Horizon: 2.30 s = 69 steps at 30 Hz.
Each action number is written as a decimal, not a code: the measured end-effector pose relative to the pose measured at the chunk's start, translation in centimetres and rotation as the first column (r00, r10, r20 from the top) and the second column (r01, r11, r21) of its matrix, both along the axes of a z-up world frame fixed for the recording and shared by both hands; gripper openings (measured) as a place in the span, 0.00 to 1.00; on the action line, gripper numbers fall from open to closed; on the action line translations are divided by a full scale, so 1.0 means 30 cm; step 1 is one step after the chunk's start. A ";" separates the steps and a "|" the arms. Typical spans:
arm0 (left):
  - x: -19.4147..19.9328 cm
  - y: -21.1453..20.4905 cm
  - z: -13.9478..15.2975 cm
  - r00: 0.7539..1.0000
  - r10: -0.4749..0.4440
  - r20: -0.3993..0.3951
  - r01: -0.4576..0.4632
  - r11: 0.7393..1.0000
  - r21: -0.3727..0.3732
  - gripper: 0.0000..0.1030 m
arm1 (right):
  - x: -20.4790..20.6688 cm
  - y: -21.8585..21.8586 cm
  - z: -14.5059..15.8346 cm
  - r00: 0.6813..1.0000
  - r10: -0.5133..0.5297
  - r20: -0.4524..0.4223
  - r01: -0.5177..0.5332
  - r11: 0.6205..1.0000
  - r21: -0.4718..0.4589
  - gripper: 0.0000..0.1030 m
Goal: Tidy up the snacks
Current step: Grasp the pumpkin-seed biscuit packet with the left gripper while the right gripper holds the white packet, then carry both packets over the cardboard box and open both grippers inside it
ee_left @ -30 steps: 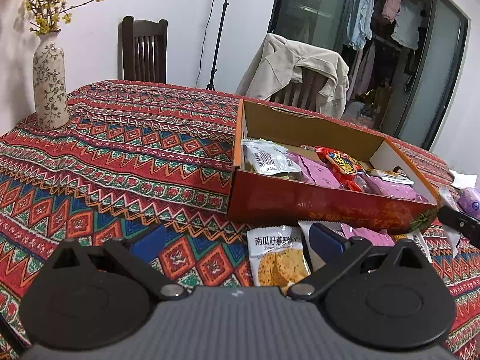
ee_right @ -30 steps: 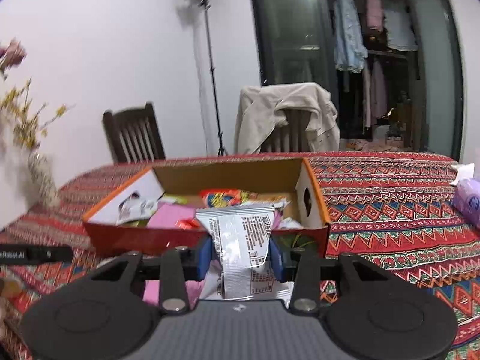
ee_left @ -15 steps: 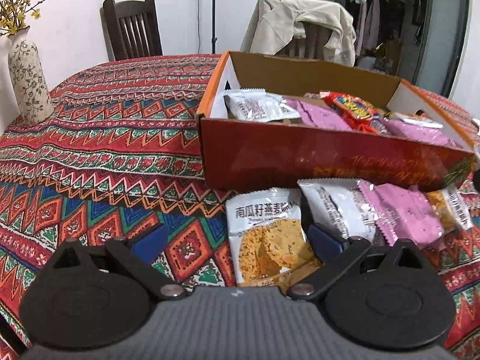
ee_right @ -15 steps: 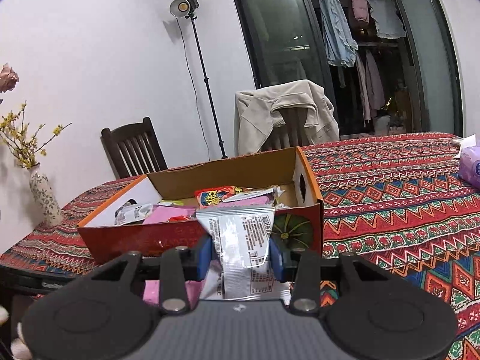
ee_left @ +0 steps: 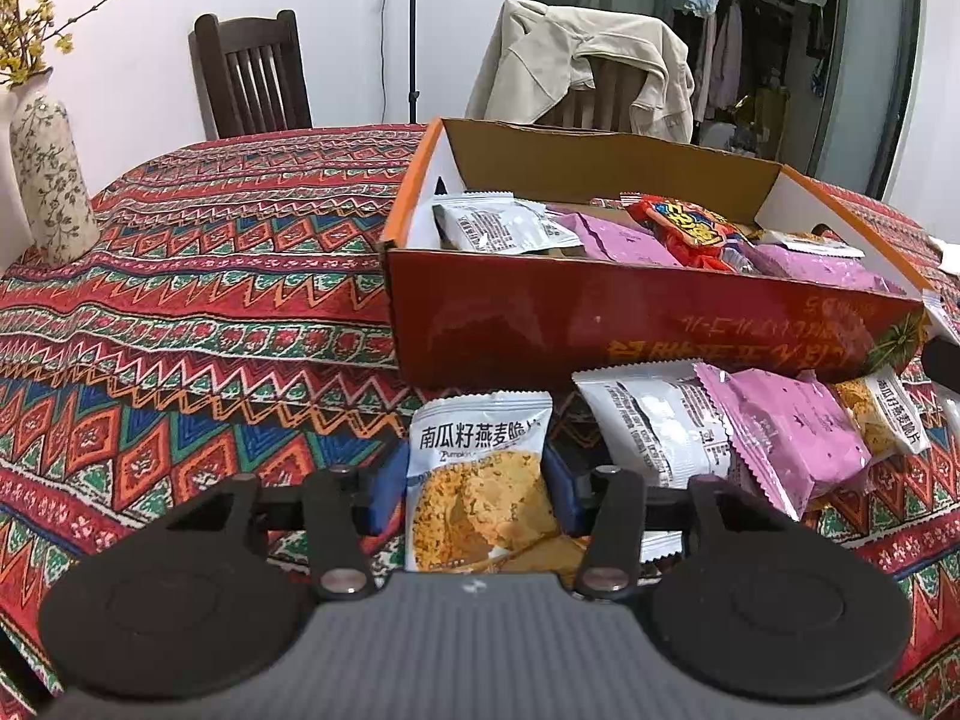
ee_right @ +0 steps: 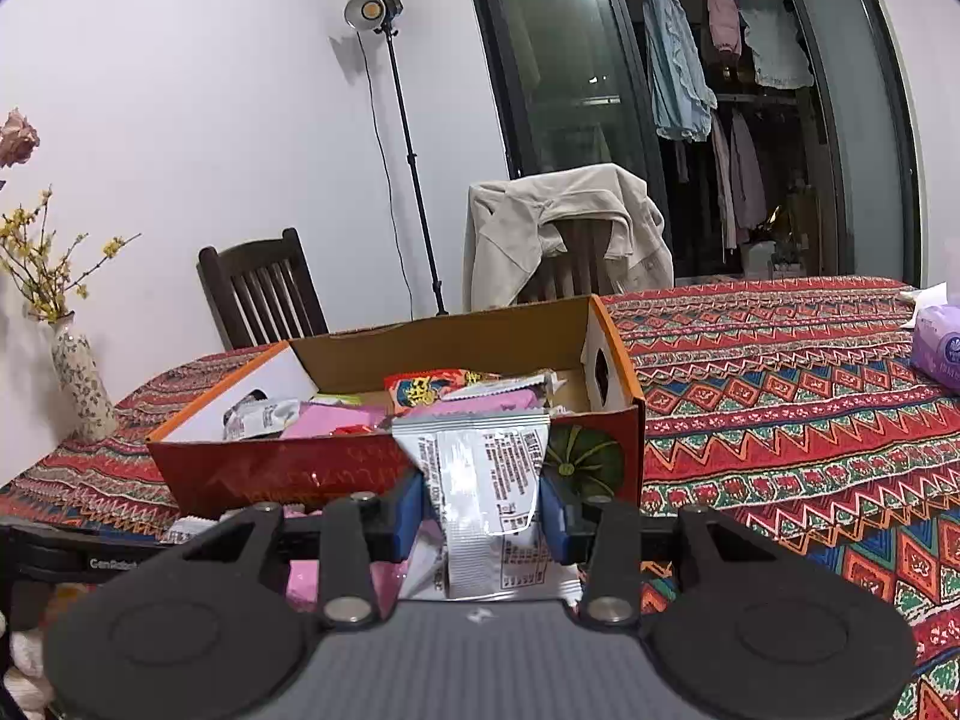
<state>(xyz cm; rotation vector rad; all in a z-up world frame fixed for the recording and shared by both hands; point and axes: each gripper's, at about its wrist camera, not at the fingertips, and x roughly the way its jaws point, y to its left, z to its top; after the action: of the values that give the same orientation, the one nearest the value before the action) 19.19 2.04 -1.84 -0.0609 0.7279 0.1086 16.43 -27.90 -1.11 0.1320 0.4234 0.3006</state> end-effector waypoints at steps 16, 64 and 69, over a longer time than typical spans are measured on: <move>-0.117 0.027 0.126 0.987 -0.021 0.159 0.016 0.999 0.034 0.39 | -0.017 0.012 0.038 0.999 -0.001 0.047 0.002 1.000 -0.025 0.38; 0.361 -0.033 0.136 0.964 -0.072 0.257 0.081 0.996 -0.024 0.39 | 0.388 0.101 0.099 0.999 -0.022 0.027 0.024 0.997 -0.073 0.39; 0.341 -0.018 0.125 0.954 -0.042 0.295 0.059 0.997 -0.049 0.65 | 0.388 0.111 0.062 0.999 -0.037 0.004 0.037 0.994 -0.102 0.57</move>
<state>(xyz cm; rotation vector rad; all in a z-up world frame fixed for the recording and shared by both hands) 29.43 1.49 1.90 -0.1106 0.4339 0.0282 28.08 -24.58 0.75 0.0398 0.4327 0.2419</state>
